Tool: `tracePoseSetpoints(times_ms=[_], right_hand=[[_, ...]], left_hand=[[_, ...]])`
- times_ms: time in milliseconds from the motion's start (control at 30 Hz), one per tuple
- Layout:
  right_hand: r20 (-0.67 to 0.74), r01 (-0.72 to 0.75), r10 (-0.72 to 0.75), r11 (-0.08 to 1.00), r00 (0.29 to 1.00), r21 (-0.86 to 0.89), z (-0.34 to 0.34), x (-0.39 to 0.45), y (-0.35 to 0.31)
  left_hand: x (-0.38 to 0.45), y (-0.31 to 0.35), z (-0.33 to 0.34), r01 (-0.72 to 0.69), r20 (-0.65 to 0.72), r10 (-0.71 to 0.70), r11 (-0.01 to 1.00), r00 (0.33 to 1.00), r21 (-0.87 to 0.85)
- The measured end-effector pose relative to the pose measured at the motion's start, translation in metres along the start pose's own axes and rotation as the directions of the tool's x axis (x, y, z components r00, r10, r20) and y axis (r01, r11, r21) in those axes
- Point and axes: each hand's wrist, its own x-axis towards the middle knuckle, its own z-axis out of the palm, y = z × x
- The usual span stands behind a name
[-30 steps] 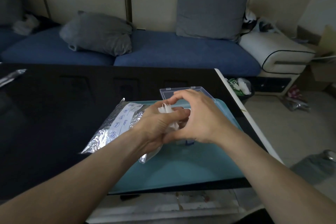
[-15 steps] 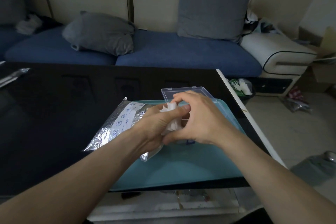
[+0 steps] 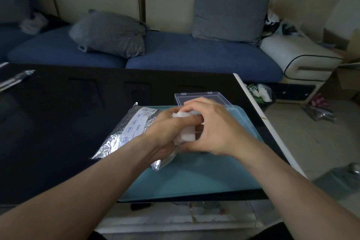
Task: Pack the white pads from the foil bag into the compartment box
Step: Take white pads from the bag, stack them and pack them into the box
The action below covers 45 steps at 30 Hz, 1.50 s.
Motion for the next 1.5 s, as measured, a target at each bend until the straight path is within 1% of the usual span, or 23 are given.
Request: tracePoseSetpoints(times_ms=[133,200,267,333,400,433,500,633,667,733,800,833,933,1000,1100,1133,1200,1267,1300,1400,1500], right_hand=[[0.037,0.031,-0.029,0.998,0.999,-0.061,0.003,0.002,-0.004],[0.028,0.048,-0.046,0.996,0.999,-0.076,0.003,0.002,-0.003],[0.058,0.055,-0.048,0.991,0.997,-0.120,0.001,0.001,-0.005],[0.077,0.066,-0.054,0.984,0.996,-0.164,0.003,0.001,-0.007],[0.052,0.070,-0.062,0.981,0.997,-0.179,0.006,0.002,-0.009],[0.024,0.066,-0.063,0.983,0.998,-0.173,0.006,0.002,-0.008],[-0.024,0.035,-0.038,0.992,0.999,-0.121,0.003,0.002,-0.006],[-0.114,-0.034,0.047,0.993,0.992,0.115,-0.007,-0.001,0.000],[-0.115,-0.034,0.053,0.987,0.992,0.156,-0.009,-0.002,0.002],[-0.054,-0.041,0.054,0.975,0.997,0.219,-0.010,-0.003,0.006],[0.023,-0.058,0.054,0.969,0.998,0.242,-0.008,-0.004,0.008],[0.032,-0.055,0.048,0.971,0.998,0.234,-0.005,-0.004,0.009],[-0.045,-0.008,0.018,0.978,0.999,0.211,-0.001,-0.002,0.007],[-0.066,0.004,0.008,0.984,0.998,0.180,0.000,-0.001,0.004],[-0.082,0.035,-0.027,0.995,0.996,0.091,0.001,0.001,0.004],[-0.097,0.056,-0.048,0.996,0.994,0.076,0.002,0.001,0.004],[-0.111,0.080,-0.072,0.994,0.991,0.077,0.001,0.002,0.004],[-0.083,0.064,-0.055,0.992,0.995,0.109,-0.001,0.000,0.004],[-0.062,0.053,-0.046,0.992,0.997,0.114,-0.001,0.000,0.004],[-0.019,0.082,-0.080,0.990,0.997,0.115,0.000,0.000,0.006],[0.053,0.107,-0.115,0.986,0.992,0.131,-0.002,-0.001,0.007]], left_hand=[[0.003,-0.003,0.000,-0.019,-0.028,0.020,0.999,0.999,0.034],[0.003,-0.003,0.000,-0.028,-0.014,0.028,0.999,1.000,0.030],[0.003,-0.003,0.000,-0.043,-0.007,0.043,0.999,0.999,0.016],[0.005,-0.005,-0.001,-0.077,-0.051,0.080,0.995,0.996,0.059],[0.007,-0.006,-0.002,-0.080,-0.061,0.087,0.990,0.994,0.113],[0.006,-0.006,-0.002,-0.063,-0.029,0.067,0.991,0.997,0.116],[0.005,-0.003,-0.004,-0.001,0.064,-0.005,0.996,0.998,0.085],[0.003,0.002,-0.011,0.114,0.183,-0.119,0.993,0.976,0.038],[0.003,0.003,-0.012,0.143,0.224,-0.148,0.989,0.963,0.037],[0.001,0.003,-0.013,0.167,0.281,-0.169,0.985,0.945,0.034],[0.002,0.002,-0.011,0.157,0.271,-0.156,0.987,0.950,0.021],[0.003,0.001,-0.009,0.147,0.255,-0.143,0.989,0.956,0.007],[0.005,-0.001,-0.007,0.112,0.226,-0.101,0.993,0.969,-0.035],[0.006,-0.002,-0.005,0.096,0.194,-0.086,0.994,0.977,-0.044],[0.010,-0.007,-0.004,0.038,0.124,-0.041,0.999,0.991,0.025],[0.010,-0.008,-0.004,0.023,0.127,-0.028,0.999,0.992,0.045],[0.009,-0.008,-0.005,0.017,0.193,-0.026,0.999,0.981,0.045],[0.008,-0.007,-0.007,0.029,0.250,-0.042,0.998,0.967,0.056],[0.008,-0.008,-0.007,0.026,0.250,-0.043,0.997,0.967,0.072],[0.011,-0.009,-0.006,0.029,0.204,-0.041,0.997,0.978,0.066],[0.012,-0.007,-0.005,0.069,0.156,-0.076,0.996,0.985,0.047]])
